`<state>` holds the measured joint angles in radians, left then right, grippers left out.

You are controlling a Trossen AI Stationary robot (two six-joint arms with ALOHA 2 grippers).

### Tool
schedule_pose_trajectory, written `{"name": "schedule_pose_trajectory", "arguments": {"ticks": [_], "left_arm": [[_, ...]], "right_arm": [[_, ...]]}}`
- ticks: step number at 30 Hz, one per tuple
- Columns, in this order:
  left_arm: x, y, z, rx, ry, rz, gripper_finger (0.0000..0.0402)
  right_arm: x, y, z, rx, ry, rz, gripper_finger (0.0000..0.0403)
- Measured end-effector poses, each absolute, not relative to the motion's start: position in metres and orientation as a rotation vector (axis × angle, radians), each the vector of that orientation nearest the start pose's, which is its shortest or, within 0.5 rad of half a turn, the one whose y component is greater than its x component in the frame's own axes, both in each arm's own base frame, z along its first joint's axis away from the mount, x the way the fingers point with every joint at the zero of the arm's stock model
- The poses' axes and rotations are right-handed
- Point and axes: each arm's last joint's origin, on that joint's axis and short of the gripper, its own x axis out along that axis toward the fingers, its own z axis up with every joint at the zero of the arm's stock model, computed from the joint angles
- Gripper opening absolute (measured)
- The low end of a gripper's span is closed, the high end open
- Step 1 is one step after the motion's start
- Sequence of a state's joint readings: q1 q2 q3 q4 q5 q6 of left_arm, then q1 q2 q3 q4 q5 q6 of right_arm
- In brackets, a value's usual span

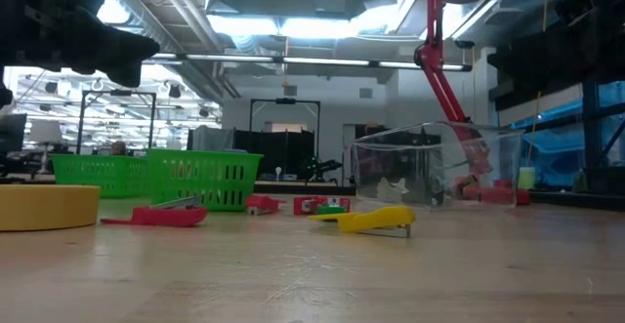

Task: Pick and place Stapler, Stapler remover, tape
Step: Put the yellow tape into the right green bin

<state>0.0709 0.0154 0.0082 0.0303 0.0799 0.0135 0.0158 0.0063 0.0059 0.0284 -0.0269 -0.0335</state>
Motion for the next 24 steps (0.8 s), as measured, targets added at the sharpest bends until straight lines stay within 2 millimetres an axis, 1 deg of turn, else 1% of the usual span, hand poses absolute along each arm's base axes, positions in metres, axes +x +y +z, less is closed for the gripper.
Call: {"name": "schedule_pose_trajectory", "arguments": {"ticks": [13, 15, 20, 22, 24], "left_arm": [[0.0979, 0.0047, 0.1700, 0.012, -0.044, -0.009, 0.0042], [0.0978, 0.0040, 0.1710, -0.057, -0.053, -0.027, 0.0042], [0.0972, 0.0003, 0.1752, -0.345, -0.071, -0.155, 0.0042], [0.0972, 0.0002, 0.1756, -0.377, -0.074, -0.153, 0.0042], [0.0981, 0.0020, 0.1724, -0.382, -0.052, -0.084, 0.0042]], "right_arm": [[0.0977, 0.0023, 0.1678, -0.034, -0.029, 0.043, 0.0232], [0.0977, 0.0023, 0.1678, -0.034, -0.029, 0.043, 0.0232], [0.0977, 0.0023, 0.1678, -0.034, -0.029, 0.043, 0.0232], [0.0977, 0.0023, 0.1677, -0.034, -0.028, 0.043, 0.0232], [0.0977, 0.0023, 0.1677, -0.034, -0.028, 0.043, 0.0232]]}}
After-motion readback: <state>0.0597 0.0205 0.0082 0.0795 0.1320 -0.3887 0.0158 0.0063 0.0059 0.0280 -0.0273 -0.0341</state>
